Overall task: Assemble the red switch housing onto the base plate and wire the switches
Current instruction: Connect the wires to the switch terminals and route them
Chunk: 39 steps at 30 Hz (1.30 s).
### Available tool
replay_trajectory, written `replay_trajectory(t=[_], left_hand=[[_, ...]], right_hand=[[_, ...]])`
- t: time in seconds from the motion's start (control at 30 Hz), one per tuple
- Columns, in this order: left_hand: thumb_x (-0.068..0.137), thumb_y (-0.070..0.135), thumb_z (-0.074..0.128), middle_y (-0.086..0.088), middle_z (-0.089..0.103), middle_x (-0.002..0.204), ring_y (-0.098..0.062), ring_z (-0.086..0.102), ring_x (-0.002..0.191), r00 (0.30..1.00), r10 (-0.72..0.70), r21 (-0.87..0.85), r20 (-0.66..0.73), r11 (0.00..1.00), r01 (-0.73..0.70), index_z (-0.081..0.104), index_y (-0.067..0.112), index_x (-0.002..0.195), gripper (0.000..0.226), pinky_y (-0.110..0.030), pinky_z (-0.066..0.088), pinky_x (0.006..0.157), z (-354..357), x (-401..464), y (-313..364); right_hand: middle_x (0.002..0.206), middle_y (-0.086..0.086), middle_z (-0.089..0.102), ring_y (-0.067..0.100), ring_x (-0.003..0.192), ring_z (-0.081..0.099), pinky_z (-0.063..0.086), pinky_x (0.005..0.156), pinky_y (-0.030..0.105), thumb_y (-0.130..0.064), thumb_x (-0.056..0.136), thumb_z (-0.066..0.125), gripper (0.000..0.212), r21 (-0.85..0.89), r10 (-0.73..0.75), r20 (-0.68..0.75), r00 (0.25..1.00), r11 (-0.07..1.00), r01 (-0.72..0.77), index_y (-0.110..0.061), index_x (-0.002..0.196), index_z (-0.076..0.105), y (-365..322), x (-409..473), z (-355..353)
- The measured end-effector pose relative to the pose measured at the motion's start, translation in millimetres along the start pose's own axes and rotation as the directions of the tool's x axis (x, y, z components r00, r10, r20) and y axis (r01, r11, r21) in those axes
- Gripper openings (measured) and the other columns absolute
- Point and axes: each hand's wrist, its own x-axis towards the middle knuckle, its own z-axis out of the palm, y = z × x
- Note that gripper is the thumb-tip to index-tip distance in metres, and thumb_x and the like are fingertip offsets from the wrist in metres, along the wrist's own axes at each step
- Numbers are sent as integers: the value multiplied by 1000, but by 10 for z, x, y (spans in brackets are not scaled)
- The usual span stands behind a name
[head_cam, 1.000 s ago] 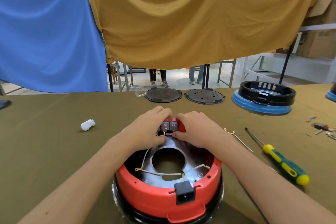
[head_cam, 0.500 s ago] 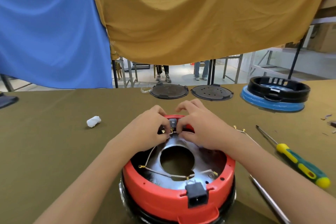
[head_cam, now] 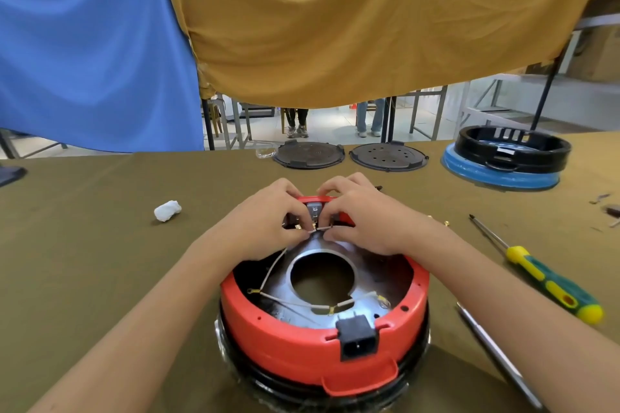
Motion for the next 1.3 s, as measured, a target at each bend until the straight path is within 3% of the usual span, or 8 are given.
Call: replay_trajectory(t=[0.13,0.3,0.53,0.87,1.3], left_hand=[[88,34,71,7,49,127,-13,53,108,999,-8,58,-33,998,10,74,33,99,12,-32,42,98,18,22,-29],[89,34,70,5,47,132,-15,52,113,1000,12,87,-15,996,-10,74,32,110,21,-38,41,102,24,23,-32],[92,27,69,1,44,140,-18,48,121,999,44,64,17,997,-45,76,32,108,19,-38,39,104,12,25,-33],[92,24,68,2,45,143,-17,47,124,999,39,51,7,998,-39,78,31,105,18,-34,38,105,6,14,-16],[95,27,64,2,39,142,-19,45,124,999,22,96,42,995,-26,74,38,107,20,-44,41,103,14,5,-1]], right_hand=[[134,-8,42,14,123,29,38,105,46,-37,92,66,8,4,8,-5,1000,1000,-8,-30,93,70,-2,18,-2],[131,-6,42,15,121,31,38,104,43,-34,93,65,7,-1,8,-5,1000,1000,-8,-29,93,70,2,23,0],[130,-4,44,16,117,33,33,100,31,-32,92,67,6,-7,-1,-13,1000,1000,1,-28,90,71,-5,20,-3],[127,-4,46,18,115,36,36,100,35,-30,91,68,6,-2,-1,-27,1000,1000,1,-28,90,74,-2,25,-1],[128,-3,47,18,114,37,36,100,36,-29,92,67,10,0,5,-28,1000,1000,-5,-26,92,76,-6,17,-5]])
